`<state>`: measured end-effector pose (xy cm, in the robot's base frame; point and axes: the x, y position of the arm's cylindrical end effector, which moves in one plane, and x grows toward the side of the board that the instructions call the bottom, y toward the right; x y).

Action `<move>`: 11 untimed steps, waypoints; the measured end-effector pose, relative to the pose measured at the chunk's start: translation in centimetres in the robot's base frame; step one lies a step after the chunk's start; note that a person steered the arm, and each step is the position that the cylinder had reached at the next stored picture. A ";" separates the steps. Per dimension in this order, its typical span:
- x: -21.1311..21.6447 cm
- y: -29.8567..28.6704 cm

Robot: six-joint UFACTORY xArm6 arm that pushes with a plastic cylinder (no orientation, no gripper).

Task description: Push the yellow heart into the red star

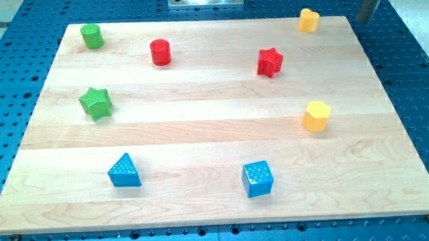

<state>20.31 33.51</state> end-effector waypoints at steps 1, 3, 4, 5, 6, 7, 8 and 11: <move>0.0 -0.1; -1.2 -0.8; -1.2 -7.8; 1.2 -14.6; 9.8 -19.3; 10.2 -19.4; 10.2 -19.4; 9.0 -20.2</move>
